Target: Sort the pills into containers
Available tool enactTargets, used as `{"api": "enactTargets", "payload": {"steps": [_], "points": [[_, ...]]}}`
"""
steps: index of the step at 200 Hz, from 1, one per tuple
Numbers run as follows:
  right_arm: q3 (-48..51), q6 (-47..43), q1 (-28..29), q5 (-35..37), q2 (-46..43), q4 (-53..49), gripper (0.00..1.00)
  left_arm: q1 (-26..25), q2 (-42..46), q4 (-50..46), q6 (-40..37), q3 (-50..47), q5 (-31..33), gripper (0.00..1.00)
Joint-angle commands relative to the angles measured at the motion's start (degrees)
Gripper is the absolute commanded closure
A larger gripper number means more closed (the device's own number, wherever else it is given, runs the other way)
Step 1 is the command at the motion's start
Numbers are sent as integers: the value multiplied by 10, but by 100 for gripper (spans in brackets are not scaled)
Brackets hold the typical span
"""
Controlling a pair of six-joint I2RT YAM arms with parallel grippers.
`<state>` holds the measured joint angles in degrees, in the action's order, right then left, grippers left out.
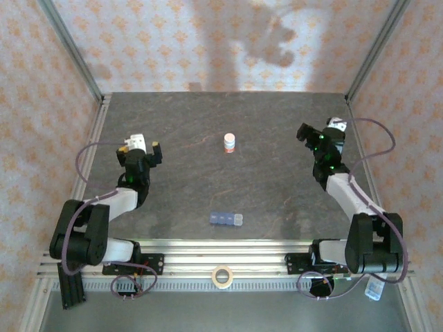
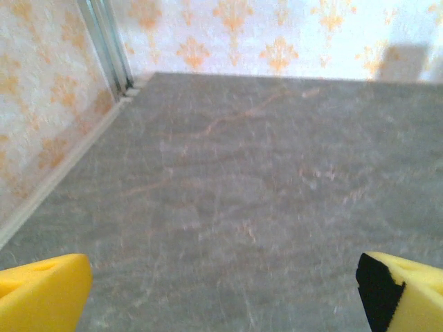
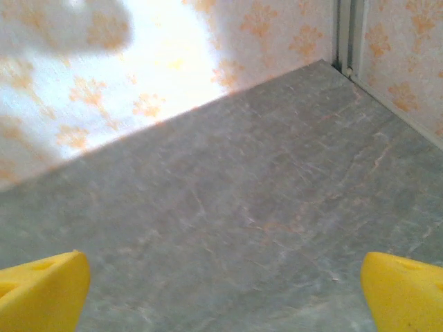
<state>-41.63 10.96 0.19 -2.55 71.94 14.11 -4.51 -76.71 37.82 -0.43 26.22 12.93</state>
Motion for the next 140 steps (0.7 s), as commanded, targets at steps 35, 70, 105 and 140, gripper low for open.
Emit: {"api": "enactTargets", "payload": {"steps": [35, 70, 105, 140], "points": [[-112, 160, 7, -103, 22, -223, 0, -5, 90, -205, 66, 81, 11, 0], [-111, 112, 77, -146, 20, -255, 8, -11, 110, -341, 154, 137, -51, 0], [-128, 42, 199, -124, 40, -320, 15, -39, 111, -368, 199, 143, -104, 0], [-132, -20, 318, -67, 65, -370, 16, -60, 106, -374, 230, 145, -131, 0]]}}
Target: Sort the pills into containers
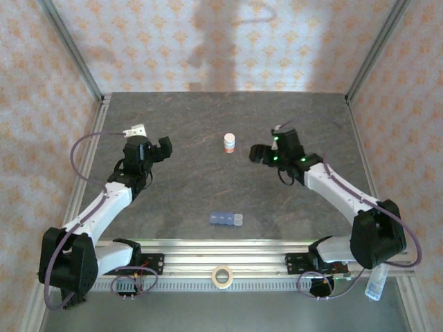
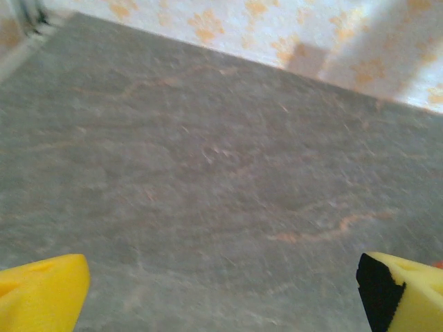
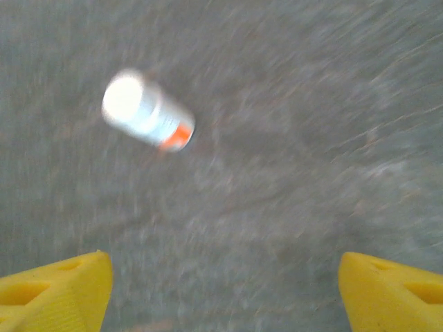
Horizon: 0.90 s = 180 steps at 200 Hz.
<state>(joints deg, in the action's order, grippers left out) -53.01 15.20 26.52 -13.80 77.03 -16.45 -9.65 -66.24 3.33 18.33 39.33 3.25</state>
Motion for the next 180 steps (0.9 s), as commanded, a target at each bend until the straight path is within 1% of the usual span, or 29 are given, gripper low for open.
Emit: {"api": "enactTargets", "payload": {"steps": [1, 19, 47, 67, 81, 122, 180], "points": [[-18, -65, 58, 47, 15, -65, 16, -9, 1, -29, 44, 14, -34, 0], [-18, -91, 117, 80, 26, -87, 15, -12, -9, -33, 63, 21, -55, 0], [-18, -113, 198, 125, 45, -105, 13, -17, -36, -62, 92, 47, -46, 0], [-12, -130, 245, 131, 49, -106, 12, -17, -61, -95, 102, 74, -42, 0], [-4, -139, 274, 128, 41, -99, 10, -17, -74, -114, 108, 89, -41, 0], [5, -144, 312, 111, 32, -110, 4, -18, -91, -116, 116, 100, -51, 0], [-9, -157, 355, 113, 81, -136, 1, -17, -98, -110, 111, 102, -53, 0]]}}
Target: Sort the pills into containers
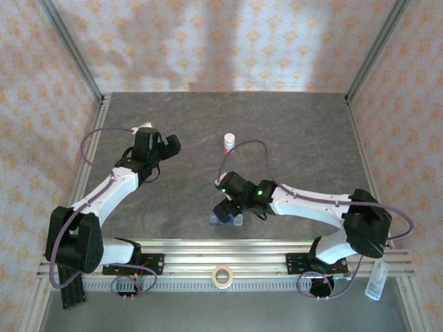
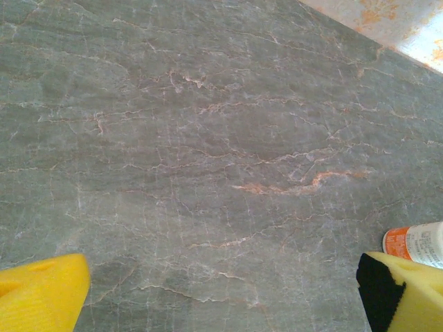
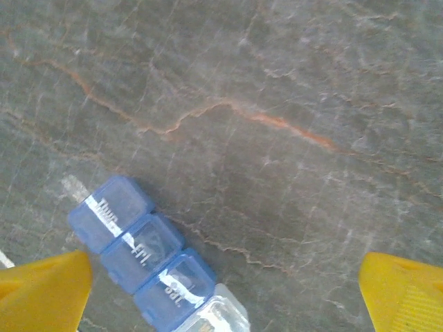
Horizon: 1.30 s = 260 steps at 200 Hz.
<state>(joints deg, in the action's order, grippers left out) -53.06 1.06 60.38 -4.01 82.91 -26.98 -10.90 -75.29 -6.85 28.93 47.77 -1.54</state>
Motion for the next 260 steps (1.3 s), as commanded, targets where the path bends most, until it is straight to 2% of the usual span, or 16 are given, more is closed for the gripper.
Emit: {"api": "enactTargets", "payload": {"steps": [1, 125, 210, 260], "points": [[-9, -16, 17, 15, 23, -30, 1, -5, -8, -9, 4, 17, -5, 0], [-9, -31, 29, -7, 80, -39, 0, -4, -31, -16, 0, 35, -13, 0], [5, -35, 27, 54, 96, 5, 0, -5, -30, -23, -2, 36, -14, 0], [2, -38, -8, 66, 108, 35, 0, -5, -23, -26, 6, 32, -22, 0]]}}
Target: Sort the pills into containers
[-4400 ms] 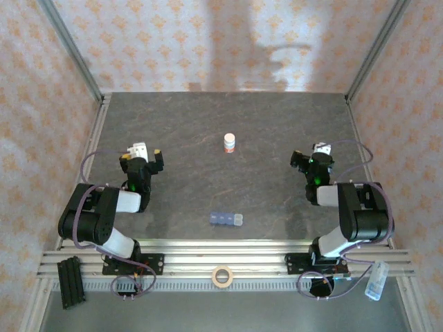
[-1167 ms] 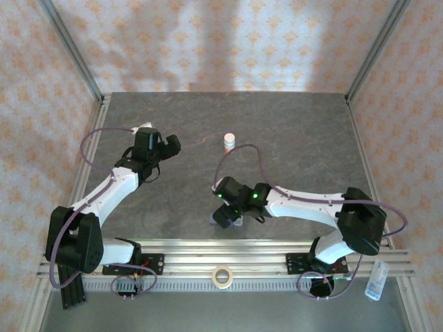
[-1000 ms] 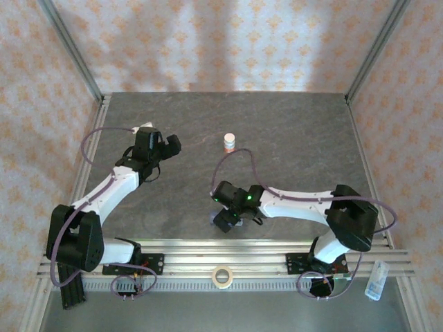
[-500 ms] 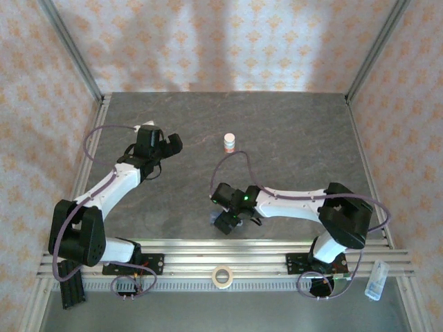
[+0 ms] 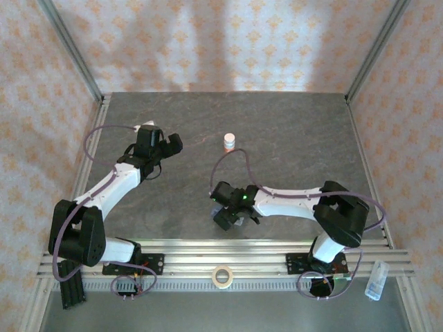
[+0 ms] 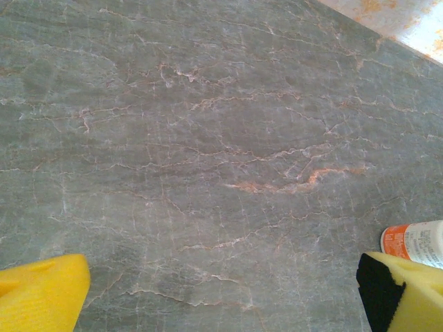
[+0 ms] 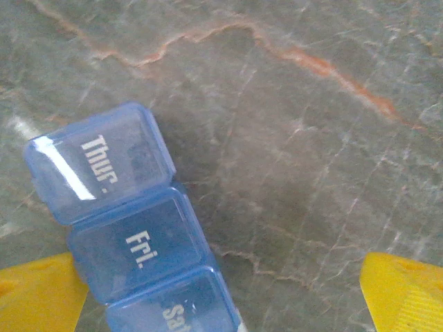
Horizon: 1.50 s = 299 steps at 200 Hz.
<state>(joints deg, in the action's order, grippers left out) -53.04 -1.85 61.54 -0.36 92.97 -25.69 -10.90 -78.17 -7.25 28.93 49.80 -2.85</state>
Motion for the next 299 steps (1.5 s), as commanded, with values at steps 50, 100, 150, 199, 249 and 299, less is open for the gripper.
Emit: {"api": "enactTargets", "payload": {"steps": [50, 100, 150, 199, 249, 299], "points": [[-16, -23, -69, 39, 14, 29, 1, -5, 20, -25, 10, 9, -13, 0], [-24, 18, -83, -13, 0, 18, 2, -5, 31, -24, 14, 5, -17, 0], [5, 151, -75, -12, -46, -16, 7, -5, 42, 3, 87, -17, 8, 0], [3, 234, -31, 18, -26, -62, 13, -5, 29, -6, 93, -7, -2, 0], [6, 276, -8, 33, 1, -69, 19, -5, 21, -23, 90, 6, -5, 0], [6, 274, -8, 36, 11, -54, 26, -5, 17, -21, 91, 2, -10, 0]]}}
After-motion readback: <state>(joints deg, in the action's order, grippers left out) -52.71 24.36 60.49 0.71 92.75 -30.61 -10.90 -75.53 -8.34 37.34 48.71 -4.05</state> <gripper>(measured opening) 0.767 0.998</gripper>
